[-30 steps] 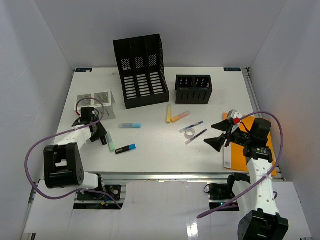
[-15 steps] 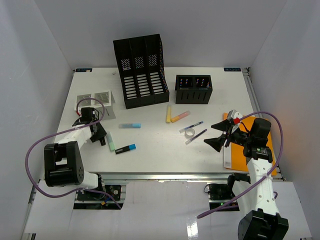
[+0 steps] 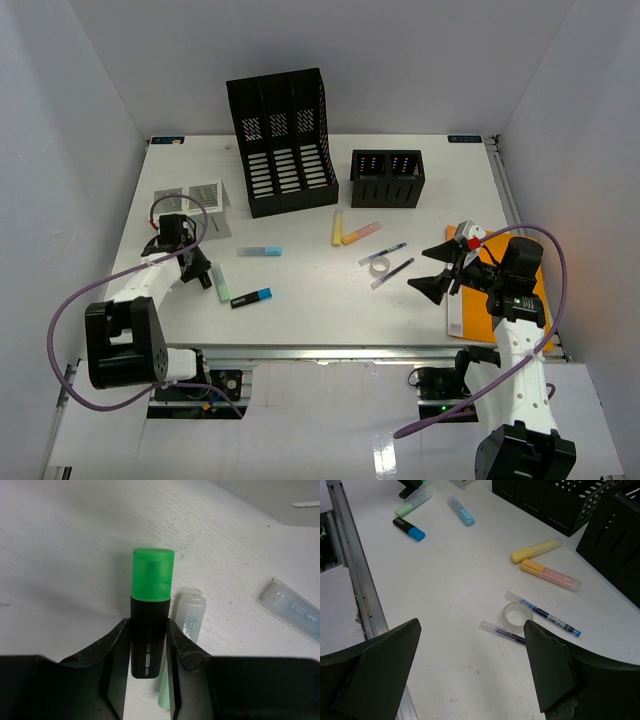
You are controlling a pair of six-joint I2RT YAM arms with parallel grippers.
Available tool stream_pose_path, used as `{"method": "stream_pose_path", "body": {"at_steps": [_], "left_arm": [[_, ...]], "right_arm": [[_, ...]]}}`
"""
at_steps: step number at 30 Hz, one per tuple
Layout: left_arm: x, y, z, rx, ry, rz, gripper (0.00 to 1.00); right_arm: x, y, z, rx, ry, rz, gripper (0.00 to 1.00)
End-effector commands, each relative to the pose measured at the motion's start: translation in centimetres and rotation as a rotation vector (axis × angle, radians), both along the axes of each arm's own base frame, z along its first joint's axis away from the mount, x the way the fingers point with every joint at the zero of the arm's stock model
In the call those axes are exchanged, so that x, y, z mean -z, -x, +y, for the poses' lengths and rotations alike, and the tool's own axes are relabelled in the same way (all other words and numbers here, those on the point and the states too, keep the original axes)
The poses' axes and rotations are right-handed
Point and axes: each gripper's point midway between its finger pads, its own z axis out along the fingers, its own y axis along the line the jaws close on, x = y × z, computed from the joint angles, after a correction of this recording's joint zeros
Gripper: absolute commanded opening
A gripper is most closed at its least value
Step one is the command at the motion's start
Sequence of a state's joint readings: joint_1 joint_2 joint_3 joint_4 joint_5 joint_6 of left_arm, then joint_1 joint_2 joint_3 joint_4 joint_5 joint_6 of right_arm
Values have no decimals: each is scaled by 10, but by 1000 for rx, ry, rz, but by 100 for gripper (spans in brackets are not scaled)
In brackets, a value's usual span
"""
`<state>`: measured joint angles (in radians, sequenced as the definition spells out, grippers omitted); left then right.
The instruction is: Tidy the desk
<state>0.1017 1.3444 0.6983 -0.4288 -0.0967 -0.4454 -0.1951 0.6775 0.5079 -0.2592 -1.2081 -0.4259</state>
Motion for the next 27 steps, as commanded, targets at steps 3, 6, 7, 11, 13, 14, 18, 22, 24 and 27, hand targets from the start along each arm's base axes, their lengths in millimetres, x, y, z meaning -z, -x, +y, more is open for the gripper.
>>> {"method": "stream_pose_path", "body": {"at_steps": [3,6,7,11,13,14,18,22,24,27], "left_arm": [[-29,-4,-4,20,8,-94,16],[-39,-7,-13,48,49,-135,15],[-44,-8,-19,69,76,-153,14],[-63,-12,-45,164,182,-220,11],[-77,-14,-61,228,241,-268,10],[-85,-14,-69,260,267,-290,9],[-114,-10,-117,440,405,-360,9],[-141,-3,-170,599,463,-413,8],[-154,3,-194,661,519,-445,8],[-174,11,-223,739,592,-499,8]], "right_arm": [[-3,2,1,-20,0,-37,90],[-3,1,0,-10,9,-41,90],[-2,1,0,-11,10,-40,90],[2,1,0,-15,19,-34,90],[4,0,-1,-16,30,-36,90],[6,0,-1,-18,30,-22,90],[10,-1,-1,-36,40,-9,90],[5,0,-1,-70,51,23,91],[-6,-2,1,-88,60,41,92],[-22,-5,8,-120,63,92,93]]}}
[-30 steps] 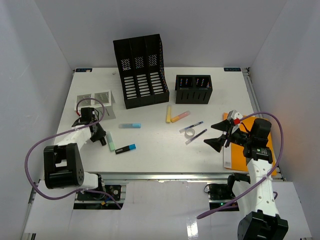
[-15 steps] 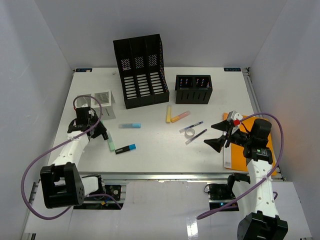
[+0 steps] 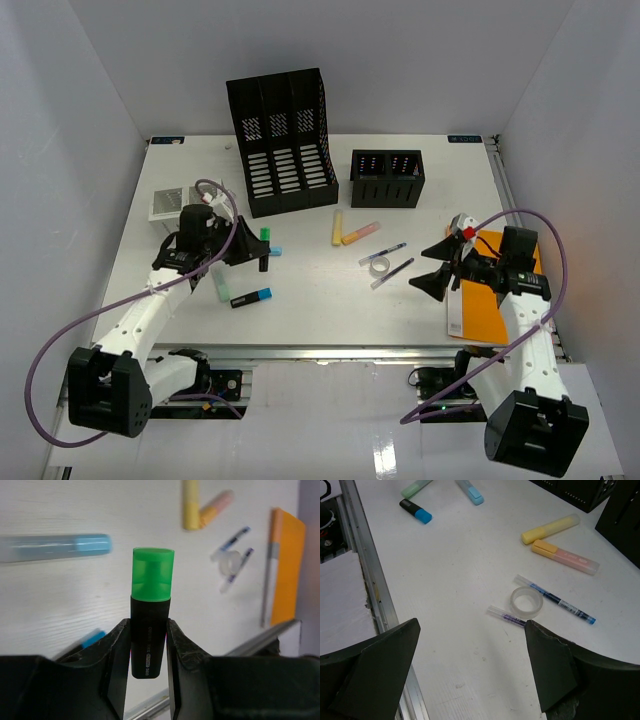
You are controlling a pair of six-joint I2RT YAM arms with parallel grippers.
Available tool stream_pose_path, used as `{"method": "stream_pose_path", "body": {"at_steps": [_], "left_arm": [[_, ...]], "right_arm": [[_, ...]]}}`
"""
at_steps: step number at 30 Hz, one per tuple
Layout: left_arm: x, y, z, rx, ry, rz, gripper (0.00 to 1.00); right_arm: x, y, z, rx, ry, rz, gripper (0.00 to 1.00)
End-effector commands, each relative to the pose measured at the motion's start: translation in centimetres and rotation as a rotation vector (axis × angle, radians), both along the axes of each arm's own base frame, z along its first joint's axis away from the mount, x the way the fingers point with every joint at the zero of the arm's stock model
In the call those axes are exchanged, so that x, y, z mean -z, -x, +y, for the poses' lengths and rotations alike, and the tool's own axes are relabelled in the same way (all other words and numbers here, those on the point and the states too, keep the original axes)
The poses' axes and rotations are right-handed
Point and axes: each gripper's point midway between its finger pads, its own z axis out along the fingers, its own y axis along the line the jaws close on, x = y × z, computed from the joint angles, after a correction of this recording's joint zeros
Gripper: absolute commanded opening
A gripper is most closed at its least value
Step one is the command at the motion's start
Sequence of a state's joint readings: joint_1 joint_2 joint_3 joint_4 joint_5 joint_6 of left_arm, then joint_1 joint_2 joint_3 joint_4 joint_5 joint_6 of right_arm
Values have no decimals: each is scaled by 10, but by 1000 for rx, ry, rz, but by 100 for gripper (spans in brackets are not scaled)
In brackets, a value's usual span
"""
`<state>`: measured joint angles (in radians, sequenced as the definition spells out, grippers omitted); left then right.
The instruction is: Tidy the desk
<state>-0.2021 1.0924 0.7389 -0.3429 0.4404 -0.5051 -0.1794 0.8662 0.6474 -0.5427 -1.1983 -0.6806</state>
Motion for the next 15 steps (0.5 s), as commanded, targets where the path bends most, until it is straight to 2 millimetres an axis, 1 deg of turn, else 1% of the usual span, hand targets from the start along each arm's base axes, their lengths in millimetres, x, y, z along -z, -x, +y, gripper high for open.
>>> {"method": "stream_pose_path", "body": {"at_steps": [1,2,3,4,6,7,9,12,13,14,15], "left_arm": [[-64,7,-53,143,178,-166,7],[-71,12,-64,176,199,-184,7],[-78,13,-71,193,216,-212,7],[-79,16,-77,207,223,-211,7],[-86,19,-93,235,235,-240,7],[-87,22,-99,247,239,-249,7],[-86,28,-115,265,234,-249,7],[-91,32,-136,278,224,-288,7],[-91,34,-141,279,218,-298,7],[-89,34,-146,283,211,-296,7],[-90,36,-149,285,210,-306,7]], "right_arm": [[-39,-2,14,-74,6,18,94],[-43,-4,18,-82,2,43,94],[-47,-7,26,-99,11,40,94],[-48,-5,32,-97,9,83,95],[-59,-17,49,-71,14,94,96],[-61,-18,56,-50,14,122,96],[-68,-26,73,-1,4,178,99],[-80,-40,86,46,-49,296,89],[-86,-47,88,77,-69,328,87],[-84,-54,90,95,-77,359,86],[-84,-57,91,114,-86,393,86]]}}
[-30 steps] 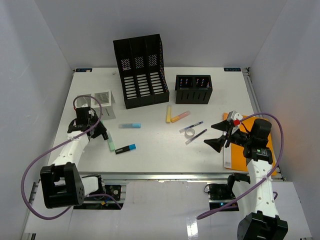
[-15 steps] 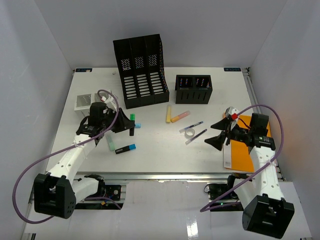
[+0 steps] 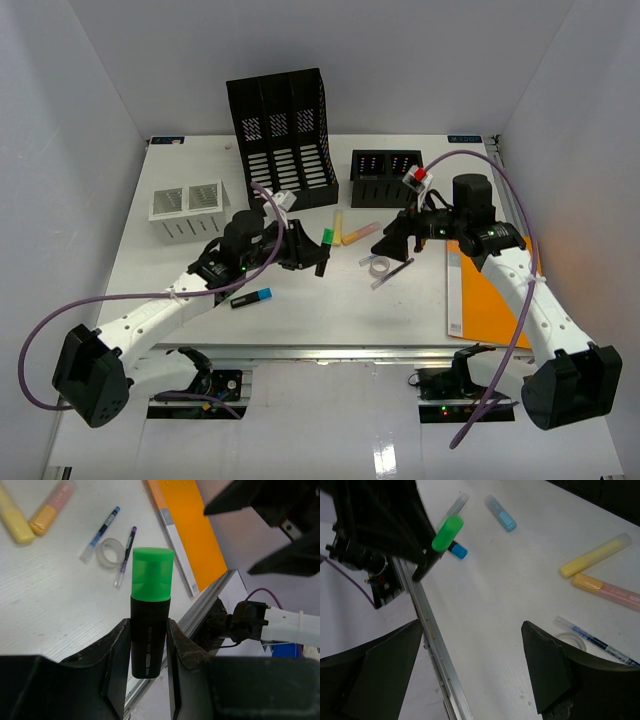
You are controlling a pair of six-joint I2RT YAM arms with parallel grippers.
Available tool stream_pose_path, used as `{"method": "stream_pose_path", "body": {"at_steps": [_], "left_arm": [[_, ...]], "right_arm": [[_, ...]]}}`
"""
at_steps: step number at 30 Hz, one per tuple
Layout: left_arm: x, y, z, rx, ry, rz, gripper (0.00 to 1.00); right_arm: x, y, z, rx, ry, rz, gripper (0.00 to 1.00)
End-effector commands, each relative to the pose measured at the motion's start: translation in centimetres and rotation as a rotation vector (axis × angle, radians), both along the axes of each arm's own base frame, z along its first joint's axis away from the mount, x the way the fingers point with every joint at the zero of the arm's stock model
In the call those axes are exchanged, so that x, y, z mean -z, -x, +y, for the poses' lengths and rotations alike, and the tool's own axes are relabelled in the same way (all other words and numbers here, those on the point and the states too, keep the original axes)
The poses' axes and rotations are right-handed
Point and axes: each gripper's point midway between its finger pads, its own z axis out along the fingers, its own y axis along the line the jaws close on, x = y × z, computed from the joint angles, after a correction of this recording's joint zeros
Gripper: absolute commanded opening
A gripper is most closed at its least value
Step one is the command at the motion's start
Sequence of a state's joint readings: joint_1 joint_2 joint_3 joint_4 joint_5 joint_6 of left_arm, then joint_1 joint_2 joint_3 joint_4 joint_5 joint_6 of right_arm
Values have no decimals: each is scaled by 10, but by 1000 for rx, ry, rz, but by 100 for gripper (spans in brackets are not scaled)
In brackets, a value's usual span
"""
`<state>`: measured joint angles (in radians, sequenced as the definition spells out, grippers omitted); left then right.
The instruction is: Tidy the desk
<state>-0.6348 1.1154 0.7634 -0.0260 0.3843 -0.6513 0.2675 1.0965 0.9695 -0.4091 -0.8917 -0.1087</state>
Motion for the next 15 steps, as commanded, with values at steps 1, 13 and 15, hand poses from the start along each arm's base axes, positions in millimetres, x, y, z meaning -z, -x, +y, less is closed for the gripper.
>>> {"method": "stream_pose_path", "body": {"at_steps": [1,13,15], "left_arm": [[-26,-8,-24,-37,32,-105,7],[-25,-9,-81,9,-18,-155,7],[-24,-9,-86,12,-23,-155,7]], "right_arm": [[-32,-37,10,186,-95,140,86],[-33,-57,14,310,-167,271,84],[-30,-57,15,313,-171,280,81]]}}
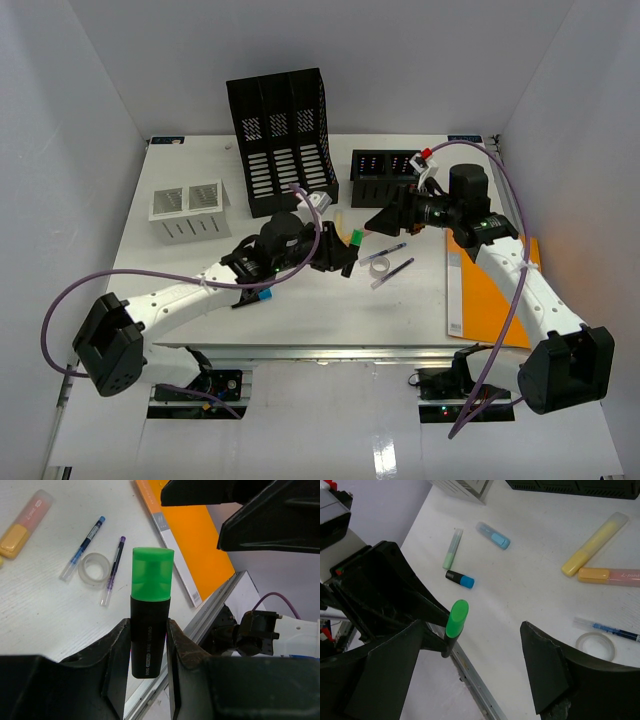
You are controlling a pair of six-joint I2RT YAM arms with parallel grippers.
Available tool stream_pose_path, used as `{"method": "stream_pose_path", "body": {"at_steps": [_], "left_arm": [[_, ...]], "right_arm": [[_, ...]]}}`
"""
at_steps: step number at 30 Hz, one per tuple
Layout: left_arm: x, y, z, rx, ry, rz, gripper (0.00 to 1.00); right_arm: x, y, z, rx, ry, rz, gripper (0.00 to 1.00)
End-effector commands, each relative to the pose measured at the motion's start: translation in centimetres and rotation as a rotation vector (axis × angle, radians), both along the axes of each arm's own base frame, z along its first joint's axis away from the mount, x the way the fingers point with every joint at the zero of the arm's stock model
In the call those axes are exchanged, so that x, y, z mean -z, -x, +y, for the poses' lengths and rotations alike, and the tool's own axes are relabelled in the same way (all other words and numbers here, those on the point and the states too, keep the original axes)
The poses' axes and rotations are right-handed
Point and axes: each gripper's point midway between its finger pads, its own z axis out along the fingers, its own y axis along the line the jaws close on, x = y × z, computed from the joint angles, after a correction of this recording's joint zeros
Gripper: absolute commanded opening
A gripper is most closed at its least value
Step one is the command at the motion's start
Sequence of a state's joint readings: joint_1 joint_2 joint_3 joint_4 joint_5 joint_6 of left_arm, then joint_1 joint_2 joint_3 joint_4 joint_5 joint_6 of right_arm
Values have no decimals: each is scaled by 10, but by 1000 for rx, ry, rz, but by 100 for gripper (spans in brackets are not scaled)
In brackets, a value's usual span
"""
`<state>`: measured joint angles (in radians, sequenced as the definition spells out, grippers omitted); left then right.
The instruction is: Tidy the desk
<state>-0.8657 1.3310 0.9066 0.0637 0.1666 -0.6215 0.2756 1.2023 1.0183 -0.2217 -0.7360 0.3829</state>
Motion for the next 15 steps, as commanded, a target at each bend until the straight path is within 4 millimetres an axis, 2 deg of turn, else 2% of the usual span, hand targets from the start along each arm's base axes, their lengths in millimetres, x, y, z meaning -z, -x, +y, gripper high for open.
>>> {"method": "stream_pose_path", "body": {"at_steps": [1,5,15], "left_arm": [[-24,-10,-14,-18,30,-72,7],[-26,-13,-22,-17,25,-80,7],[-35,-18,-33,-16,31,-103,7]], "right_arm": [[-13,-10,4,42,-46,-8,78],[-6,-8,4,46,-50,9,68],[9,-1,7,44,-42,25,59]]}}
